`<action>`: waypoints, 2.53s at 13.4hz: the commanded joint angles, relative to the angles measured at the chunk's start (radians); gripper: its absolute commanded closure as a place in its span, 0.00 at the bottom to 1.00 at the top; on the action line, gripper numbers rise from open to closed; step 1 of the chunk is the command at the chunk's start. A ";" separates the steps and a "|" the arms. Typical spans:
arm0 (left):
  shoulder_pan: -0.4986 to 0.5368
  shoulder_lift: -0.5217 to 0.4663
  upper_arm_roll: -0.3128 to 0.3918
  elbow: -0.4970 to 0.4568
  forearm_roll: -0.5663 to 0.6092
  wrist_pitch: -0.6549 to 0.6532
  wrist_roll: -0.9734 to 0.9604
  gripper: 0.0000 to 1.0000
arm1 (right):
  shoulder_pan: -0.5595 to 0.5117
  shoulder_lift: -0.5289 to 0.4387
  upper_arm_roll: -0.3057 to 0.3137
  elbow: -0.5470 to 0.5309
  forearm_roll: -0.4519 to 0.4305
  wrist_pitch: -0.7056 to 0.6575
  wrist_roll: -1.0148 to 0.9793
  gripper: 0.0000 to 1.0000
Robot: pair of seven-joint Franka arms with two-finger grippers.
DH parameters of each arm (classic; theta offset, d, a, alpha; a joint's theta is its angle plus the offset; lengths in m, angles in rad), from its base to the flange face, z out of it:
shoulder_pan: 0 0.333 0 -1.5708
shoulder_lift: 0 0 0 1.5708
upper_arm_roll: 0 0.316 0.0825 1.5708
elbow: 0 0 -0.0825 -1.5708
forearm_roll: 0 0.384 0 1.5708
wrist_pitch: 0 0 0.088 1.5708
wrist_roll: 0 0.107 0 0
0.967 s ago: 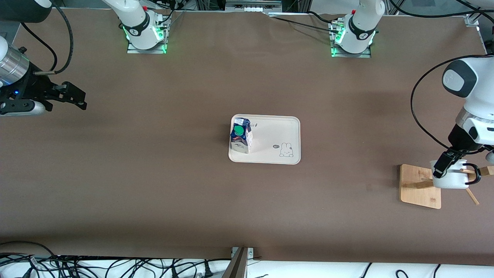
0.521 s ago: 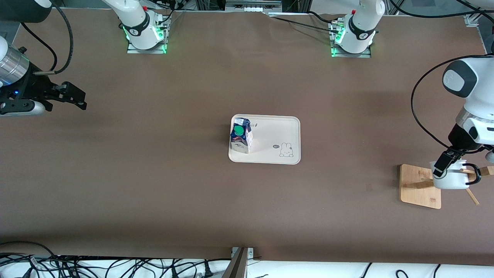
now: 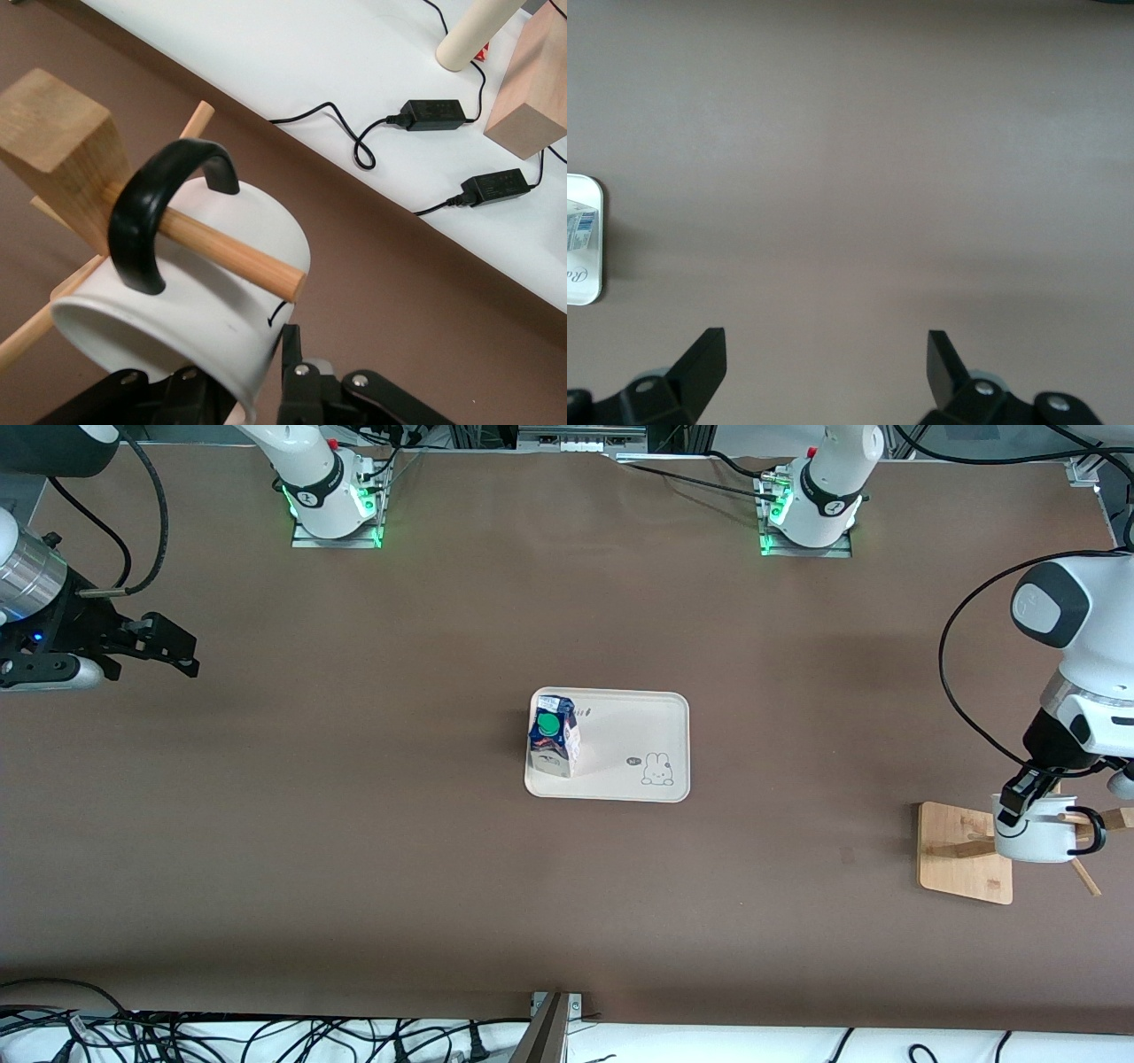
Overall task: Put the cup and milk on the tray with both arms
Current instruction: 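Grasp the mug rim with the left gripper and lift it off, then carry the white mug with the left gripper over the tray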
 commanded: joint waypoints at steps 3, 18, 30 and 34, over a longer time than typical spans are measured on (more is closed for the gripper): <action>0.009 -0.024 0.002 -0.017 -0.004 -0.013 -0.002 0.89 | -0.009 0.001 0.006 0.012 -0.004 -0.014 -0.002 0.00; 0.001 -0.085 -0.090 0.040 0.010 -0.172 0.006 0.99 | -0.009 0.001 0.006 0.012 -0.004 -0.014 -0.002 0.00; -0.002 -0.113 -0.224 0.092 -0.001 -0.264 0.090 0.98 | -0.009 0.001 0.006 0.012 -0.004 -0.014 -0.002 0.00; -0.006 -0.087 -0.305 0.190 0.006 -0.514 0.093 0.99 | -0.009 0.001 0.006 0.012 -0.004 -0.014 -0.002 0.00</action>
